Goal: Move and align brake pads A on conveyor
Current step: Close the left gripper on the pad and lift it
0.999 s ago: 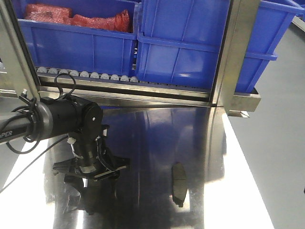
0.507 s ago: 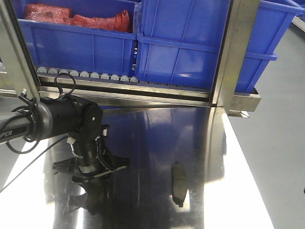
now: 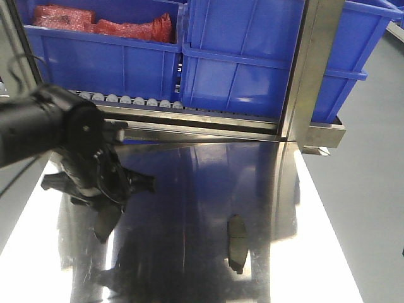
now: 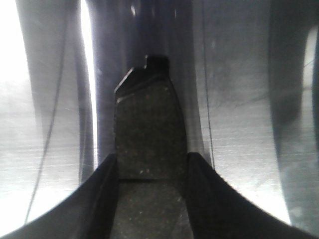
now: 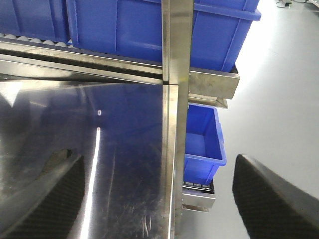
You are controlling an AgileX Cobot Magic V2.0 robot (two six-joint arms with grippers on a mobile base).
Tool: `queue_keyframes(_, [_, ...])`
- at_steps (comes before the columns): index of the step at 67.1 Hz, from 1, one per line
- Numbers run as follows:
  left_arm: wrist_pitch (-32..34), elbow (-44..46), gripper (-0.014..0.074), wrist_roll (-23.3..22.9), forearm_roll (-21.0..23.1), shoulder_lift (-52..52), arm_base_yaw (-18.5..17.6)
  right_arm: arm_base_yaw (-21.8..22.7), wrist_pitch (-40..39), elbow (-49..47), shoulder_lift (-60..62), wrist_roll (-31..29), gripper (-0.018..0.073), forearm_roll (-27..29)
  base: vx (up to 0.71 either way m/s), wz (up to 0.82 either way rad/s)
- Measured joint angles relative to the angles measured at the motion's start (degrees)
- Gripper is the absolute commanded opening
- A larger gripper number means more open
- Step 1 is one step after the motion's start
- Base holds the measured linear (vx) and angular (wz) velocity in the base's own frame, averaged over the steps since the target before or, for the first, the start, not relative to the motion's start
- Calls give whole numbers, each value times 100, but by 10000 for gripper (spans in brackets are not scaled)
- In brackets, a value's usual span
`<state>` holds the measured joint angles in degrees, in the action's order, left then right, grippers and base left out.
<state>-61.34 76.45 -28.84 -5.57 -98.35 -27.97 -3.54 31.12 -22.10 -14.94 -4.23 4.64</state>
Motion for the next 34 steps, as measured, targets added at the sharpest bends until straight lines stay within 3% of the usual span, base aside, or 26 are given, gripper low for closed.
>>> queue_keyframes(20, [41,-27,-6,193,-871,1429,124,0,0,0,0,0,576,0,0,0])
queue_keyframes(34, [732,-671,-6,343,-1274,2798,304,0,0,0,0,0,576,0,0,0])
